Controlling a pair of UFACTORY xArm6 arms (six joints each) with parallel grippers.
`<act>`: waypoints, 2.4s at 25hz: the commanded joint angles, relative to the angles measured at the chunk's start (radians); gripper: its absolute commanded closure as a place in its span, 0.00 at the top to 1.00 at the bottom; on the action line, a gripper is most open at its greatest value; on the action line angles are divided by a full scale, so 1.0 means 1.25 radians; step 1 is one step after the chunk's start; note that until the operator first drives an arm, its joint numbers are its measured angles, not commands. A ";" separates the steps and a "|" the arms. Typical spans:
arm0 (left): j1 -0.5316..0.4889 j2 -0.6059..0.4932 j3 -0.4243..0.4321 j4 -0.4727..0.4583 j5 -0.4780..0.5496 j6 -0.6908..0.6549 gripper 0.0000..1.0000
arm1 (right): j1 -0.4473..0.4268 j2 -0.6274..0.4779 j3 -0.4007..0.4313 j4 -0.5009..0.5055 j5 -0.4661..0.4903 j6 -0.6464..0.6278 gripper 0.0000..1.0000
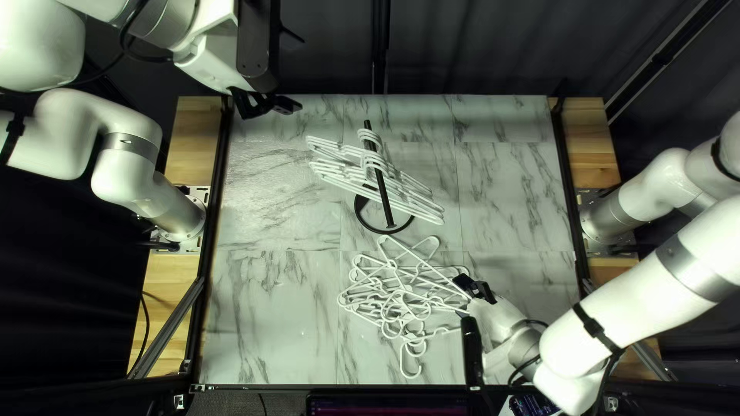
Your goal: Remove hangers from rack and place onto table
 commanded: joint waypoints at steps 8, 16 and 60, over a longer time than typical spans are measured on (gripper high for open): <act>0.000 0.000 0.000 0.000 0.000 0.000 1.00 | -0.070 -0.177 0.106 0.044 -0.172 0.156 1.00; 0.000 0.000 0.000 0.000 0.000 0.000 1.00 | -0.074 -0.202 0.115 0.068 -0.169 0.192 1.00; 0.000 0.000 0.000 0.000 0.000 0.000 1.00 | -0.706 -0.876 -0.127 0.703 0.313 -1.003 1.00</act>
